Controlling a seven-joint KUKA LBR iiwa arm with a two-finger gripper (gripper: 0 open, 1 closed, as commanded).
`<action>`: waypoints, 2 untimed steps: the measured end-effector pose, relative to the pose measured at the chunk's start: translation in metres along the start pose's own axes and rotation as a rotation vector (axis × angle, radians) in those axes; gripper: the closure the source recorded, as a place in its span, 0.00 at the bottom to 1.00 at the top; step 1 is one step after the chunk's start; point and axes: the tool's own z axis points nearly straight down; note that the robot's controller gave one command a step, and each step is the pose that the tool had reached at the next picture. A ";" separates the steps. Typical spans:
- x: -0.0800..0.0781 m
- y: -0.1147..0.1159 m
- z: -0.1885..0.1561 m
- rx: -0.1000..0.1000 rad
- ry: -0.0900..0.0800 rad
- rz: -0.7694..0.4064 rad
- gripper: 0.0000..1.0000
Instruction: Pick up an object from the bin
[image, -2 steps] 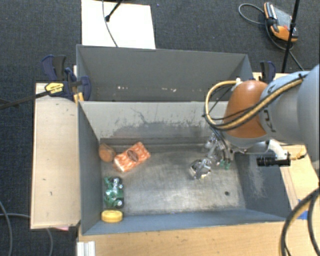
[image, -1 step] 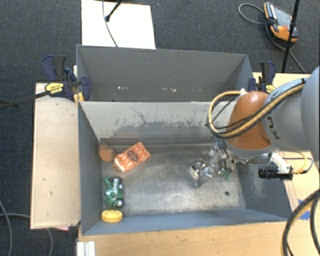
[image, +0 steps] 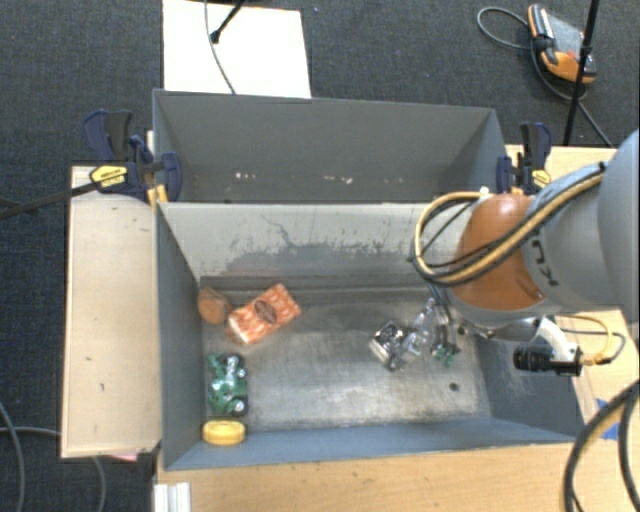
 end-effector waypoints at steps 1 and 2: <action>0.000 0.000 0.000 0.000 -0.001 0.000 1.00; 0.002 -0.012 -0.129 0.004 0.009 -0.007 1.00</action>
Offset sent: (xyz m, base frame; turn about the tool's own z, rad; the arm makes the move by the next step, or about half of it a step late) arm -0.0107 -0.0085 0.1288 -0.0039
